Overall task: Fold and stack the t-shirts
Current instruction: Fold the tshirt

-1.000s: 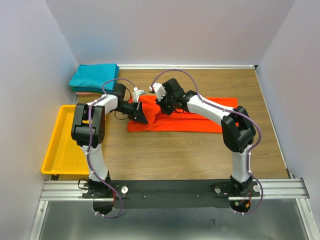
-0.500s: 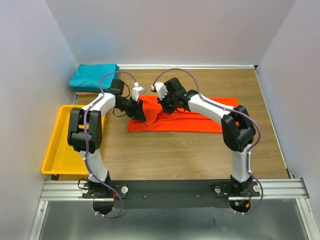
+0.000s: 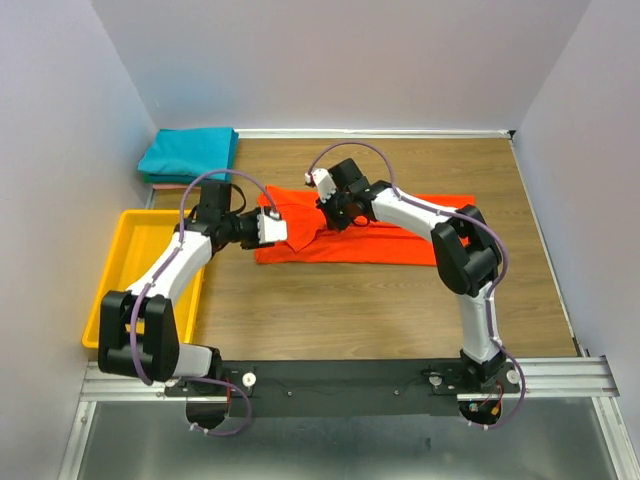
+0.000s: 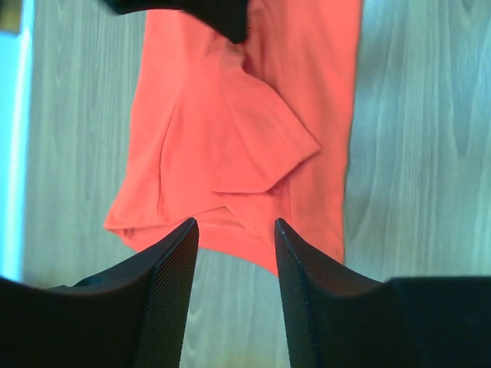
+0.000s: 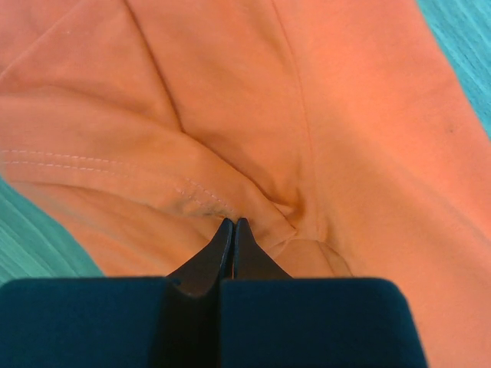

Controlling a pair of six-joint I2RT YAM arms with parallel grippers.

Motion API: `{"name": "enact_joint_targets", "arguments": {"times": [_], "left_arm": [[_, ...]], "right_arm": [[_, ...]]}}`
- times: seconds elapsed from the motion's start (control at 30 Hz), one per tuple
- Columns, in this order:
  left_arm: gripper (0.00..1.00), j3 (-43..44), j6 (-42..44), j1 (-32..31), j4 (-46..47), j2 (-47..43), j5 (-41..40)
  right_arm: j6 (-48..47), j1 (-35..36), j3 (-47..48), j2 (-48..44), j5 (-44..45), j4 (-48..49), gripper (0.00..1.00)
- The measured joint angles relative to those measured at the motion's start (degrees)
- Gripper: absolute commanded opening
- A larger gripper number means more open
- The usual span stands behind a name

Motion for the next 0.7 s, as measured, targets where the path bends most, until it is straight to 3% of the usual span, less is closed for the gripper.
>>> {"name": "enact_joint_targets", "arguments": {"times": [0.37,0.7], "left_arm": [[0.37,-10.3,26.1,-5.2,6.8,-3.8,-1.0],[0.36,-11.4,37.6,-9.1,8.6,1.1,-2.0]], "right_arm": [[2.7,-1.2,0.4,1.5,-2.4,0.0,0.01],[4.5,-1.4,0.4,2.3,-4.2,-0.1,0.00]]}}
